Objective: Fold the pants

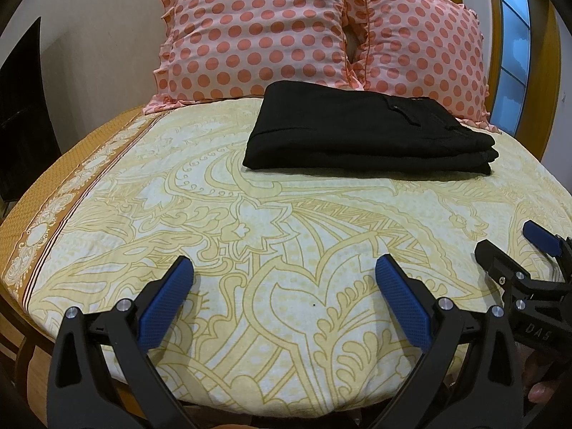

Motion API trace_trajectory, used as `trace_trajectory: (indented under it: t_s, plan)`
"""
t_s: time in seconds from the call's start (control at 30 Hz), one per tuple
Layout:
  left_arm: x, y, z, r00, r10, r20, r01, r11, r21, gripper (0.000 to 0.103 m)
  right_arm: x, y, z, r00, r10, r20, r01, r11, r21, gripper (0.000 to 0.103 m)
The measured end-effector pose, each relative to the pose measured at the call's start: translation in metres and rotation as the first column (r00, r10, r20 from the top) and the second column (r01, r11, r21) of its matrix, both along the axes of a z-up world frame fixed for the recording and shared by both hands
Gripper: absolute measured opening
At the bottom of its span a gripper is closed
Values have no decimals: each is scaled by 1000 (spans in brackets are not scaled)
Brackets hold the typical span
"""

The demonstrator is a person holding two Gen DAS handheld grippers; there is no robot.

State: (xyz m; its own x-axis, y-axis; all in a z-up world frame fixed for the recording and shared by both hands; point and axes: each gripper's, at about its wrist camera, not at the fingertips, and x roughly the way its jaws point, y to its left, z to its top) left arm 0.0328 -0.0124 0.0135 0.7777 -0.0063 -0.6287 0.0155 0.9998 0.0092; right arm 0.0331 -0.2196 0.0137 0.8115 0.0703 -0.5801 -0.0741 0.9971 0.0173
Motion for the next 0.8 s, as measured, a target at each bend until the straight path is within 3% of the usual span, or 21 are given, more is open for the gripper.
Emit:
trace_trajectory:
  t_s: [0.2, 0.8]
  plan:
    - [0, 0, 0, 1000, 0, -2, 0, 1000, 0, 101, 5, 0, 0, 999, -16, -37, 16, 1000, -4, 102]
    - [1, 1, 1, 1000, -2, -5, 2, 1000, 0, 101, 1, 2, -2, 1000, -21, -23, 21, 1000, -1, 102]
